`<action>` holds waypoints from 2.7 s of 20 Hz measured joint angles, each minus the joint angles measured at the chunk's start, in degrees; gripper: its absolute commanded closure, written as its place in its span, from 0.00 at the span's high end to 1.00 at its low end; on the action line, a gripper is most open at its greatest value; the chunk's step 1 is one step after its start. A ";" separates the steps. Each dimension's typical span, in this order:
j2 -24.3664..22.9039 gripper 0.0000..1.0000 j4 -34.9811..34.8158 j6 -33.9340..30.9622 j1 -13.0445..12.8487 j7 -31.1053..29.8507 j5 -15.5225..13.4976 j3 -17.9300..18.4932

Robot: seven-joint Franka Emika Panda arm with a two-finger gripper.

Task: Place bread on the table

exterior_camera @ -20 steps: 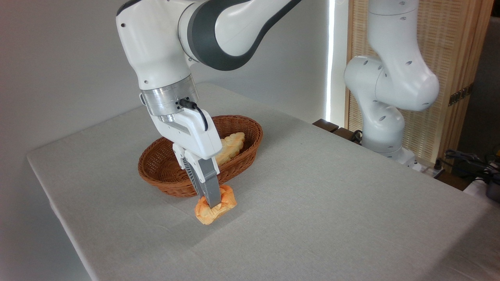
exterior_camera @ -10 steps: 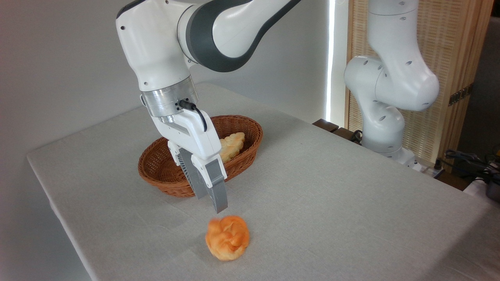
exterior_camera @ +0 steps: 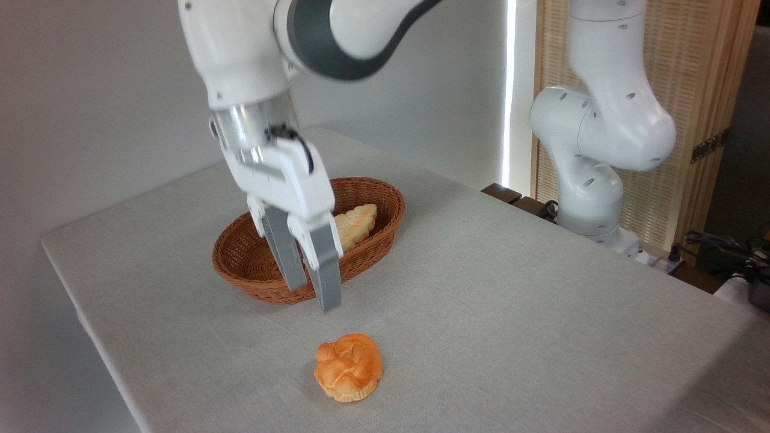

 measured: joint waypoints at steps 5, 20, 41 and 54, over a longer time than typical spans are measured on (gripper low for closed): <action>-4.81 1.00 1.92 -4.16 3.62 -0.11 -7.64 -3.01; -4.87 1.00 8.17 -13.14 5.07 0.72 -11.53 -1.50; -4.07 1.00 8.70 -13.18 -0.09 2.33 -12.75 3.68; -3.63 1.00 8.70 -13.19 -0.75 2.35 -12.74 4.10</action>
